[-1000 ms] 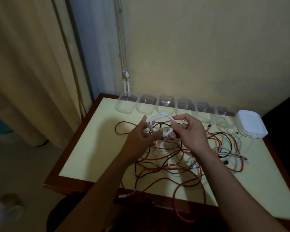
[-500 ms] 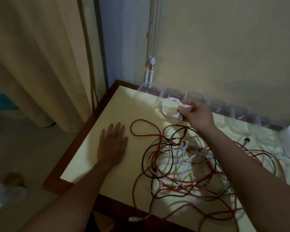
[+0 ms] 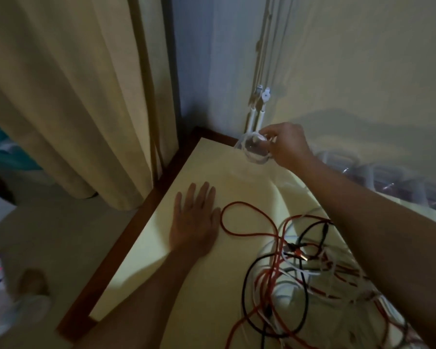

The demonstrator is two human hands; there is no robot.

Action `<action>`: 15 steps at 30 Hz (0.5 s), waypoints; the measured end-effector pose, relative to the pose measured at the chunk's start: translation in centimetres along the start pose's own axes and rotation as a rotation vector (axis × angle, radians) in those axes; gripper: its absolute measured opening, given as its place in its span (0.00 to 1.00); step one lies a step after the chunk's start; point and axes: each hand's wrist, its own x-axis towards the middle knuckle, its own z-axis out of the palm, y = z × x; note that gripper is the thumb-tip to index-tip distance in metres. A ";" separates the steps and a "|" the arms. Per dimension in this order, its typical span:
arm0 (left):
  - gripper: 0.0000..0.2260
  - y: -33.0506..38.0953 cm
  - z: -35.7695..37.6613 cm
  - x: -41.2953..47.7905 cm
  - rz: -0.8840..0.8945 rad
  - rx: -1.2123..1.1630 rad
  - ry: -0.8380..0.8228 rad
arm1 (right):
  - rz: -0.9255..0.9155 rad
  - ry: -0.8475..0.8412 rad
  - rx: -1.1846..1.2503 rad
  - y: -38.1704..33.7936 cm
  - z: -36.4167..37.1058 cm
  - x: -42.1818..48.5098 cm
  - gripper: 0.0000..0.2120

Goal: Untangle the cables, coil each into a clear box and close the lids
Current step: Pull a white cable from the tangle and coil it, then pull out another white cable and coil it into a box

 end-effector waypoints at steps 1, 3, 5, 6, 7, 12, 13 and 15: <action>0.26 0.0 0.0 0.2 0.000 -0.005 -0.006 | -0.006 -0.025 -0.035 0.2 0.7 0.5 0.10; 0.26 0.0 0.1 0.6 -0.002 -0.010 -0.006 | -0.061 -0.074 -0.109 0.5 2.1 1.1 0.11; 0.26 -0.1 0.2 0.9 0.000 -0.008 0.007 | -0.113 -0.146 -0.208 0.7 3.1 1.1 0.10; 0.26 -0.1 0.2 1.0 0.001 -0.010 0.013 | -0.135 -0.163 -0.275 0.9 3.5 1.0 0.11; 0.27 -0.1 0.2 1.0 0.003 -0.015 0.015 | -0.155 -0.150 -0.334 1.1 3.7 0.7 0.11; 0.26 0.0 0.1 1.3 -0.007 -0.035 0.010 | -0.198 -0.044 -0.437 1.6 3.4 -0.8 0.12; 0.26 0.0 0.1 1.5 -0.015 -0.036 0.013 | -0.180 -0.044 -0.407 1.6 3.0 -1.2 0.12; 0.26 0.2 0.3 1.7 -0.037 -0.040 0.038 | -0.159 -0.021 -0.360 1.9 2.0 -2.7 0.12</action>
